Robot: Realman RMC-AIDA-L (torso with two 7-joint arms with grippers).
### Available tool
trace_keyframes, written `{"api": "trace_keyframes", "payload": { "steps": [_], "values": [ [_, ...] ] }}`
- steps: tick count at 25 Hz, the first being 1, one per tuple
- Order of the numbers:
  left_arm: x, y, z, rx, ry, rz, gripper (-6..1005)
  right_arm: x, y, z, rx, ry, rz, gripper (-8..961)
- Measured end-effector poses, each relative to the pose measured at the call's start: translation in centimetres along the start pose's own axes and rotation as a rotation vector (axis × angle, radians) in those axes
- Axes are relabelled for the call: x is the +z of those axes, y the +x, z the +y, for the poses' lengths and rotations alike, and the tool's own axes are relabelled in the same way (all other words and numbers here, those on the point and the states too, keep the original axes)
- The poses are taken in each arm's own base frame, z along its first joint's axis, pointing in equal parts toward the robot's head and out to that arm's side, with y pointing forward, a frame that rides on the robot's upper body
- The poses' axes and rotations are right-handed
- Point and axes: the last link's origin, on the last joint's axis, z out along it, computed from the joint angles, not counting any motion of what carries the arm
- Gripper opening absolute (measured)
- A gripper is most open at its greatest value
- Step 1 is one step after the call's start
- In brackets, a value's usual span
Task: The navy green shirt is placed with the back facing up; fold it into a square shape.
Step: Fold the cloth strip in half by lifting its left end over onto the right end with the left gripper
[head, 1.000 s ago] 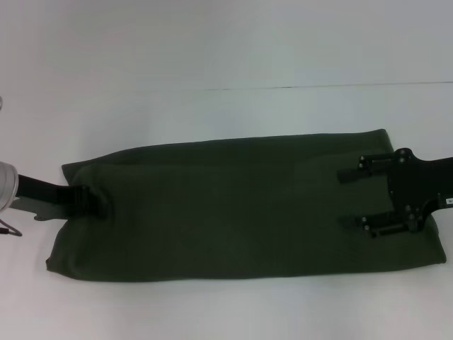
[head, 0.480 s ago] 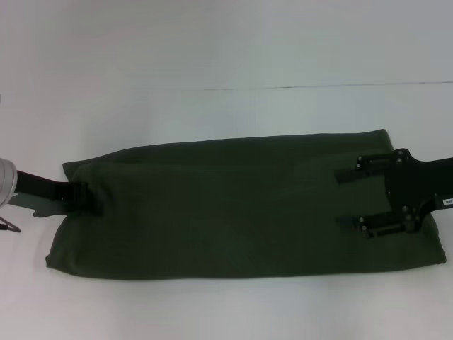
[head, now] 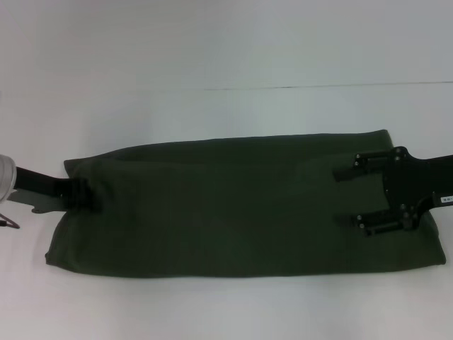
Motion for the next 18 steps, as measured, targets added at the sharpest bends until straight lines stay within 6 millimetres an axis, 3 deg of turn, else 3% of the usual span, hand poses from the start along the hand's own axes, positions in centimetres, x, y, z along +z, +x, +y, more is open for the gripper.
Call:
{"api": "trace_keyframes", "payload": {
  "steps": [18],
  "values": [
    [-3.7,1.3,-1.7,0.051,0.083,-0.023,79,0.6,0.0,-0.2,0.010,0.019,-0.004,794]
  ]
}}
